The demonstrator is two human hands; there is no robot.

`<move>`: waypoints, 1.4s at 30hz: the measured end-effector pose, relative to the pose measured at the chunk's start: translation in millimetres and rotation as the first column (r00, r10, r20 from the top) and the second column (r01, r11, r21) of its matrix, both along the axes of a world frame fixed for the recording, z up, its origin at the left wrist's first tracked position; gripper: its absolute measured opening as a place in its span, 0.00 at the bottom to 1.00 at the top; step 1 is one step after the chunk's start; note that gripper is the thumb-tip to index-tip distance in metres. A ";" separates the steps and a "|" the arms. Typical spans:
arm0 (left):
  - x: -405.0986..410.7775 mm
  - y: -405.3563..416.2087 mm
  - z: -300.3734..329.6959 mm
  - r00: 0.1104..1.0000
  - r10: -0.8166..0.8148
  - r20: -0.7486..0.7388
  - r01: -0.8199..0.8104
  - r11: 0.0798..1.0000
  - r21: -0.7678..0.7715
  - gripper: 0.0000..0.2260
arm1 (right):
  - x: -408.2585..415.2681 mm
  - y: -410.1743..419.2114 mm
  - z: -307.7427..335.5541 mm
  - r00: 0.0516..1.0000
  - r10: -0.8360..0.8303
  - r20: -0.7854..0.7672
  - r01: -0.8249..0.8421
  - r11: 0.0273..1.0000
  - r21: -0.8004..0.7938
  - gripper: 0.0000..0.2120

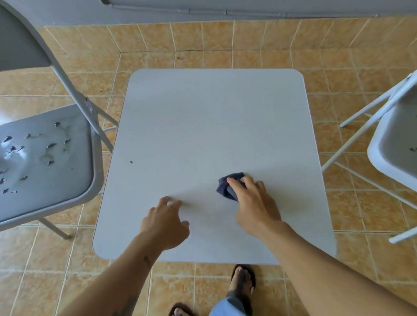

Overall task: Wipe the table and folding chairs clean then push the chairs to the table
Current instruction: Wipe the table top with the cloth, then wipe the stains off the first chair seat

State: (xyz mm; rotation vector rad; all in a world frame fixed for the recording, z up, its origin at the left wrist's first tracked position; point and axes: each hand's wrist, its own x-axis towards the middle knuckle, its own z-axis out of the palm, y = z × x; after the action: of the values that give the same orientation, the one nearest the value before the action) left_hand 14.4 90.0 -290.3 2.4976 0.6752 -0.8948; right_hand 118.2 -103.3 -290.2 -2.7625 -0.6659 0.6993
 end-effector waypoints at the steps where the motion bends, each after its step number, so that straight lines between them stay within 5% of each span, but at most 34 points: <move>1: 0.5 3.5 1.8 0.999 0.049 0.001 -0.049 0.998 -0.045 0.28 | -1.6 3.6 3.4 1.000 0.014 -0.015 -0.014 0.999 0.029 0.35; 11: 31.2 37.6 48.7 0.922 0.307 0.235 -0.267 0.945 -0.188 0.21 | 28.6 60.3 50.6 0.992 0.112 0.052 -0.118 0.986 0.115 0.36; 23: -77.0 257.8 64.0 0.662 0.566 0.491 -0.594 0.796 -0.117 0.21 | -41.0 310.4 64.3 0.927 0.356 0.115 -0.374 0.885 0.279 0.34; 31: -184.5 413.3 -11.9 0.740 0.560 0.373 -0.630 0.771 0.092 0.35 | -141.7 500.2 20.6 0.866 0.487 0.113 -0.497 0.814 0.300 0.32; 37: -207.8 499.9 -66.2 0.916 0.348 0.200 -0.376 0.917 0.129 0.43 | -192.5 592.2 -51.4 0.767 0.641 0.031 -0.635 0.765 -0.107 0.35; 42: -218.8 519.2 -92.7 0.922 0.335 0.196 -0.357 0.930 0.085 0.41 | -198.7 609.6 -94.4 0.715 0.692 0.100 -0.689 0.721 -0.068 0.35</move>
State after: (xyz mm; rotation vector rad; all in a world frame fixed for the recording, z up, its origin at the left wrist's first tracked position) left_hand -204.5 609.2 -383.1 2.4109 1.0934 -0.5079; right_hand -80.6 506.3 -384.6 -2.5373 -1.7852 0.6576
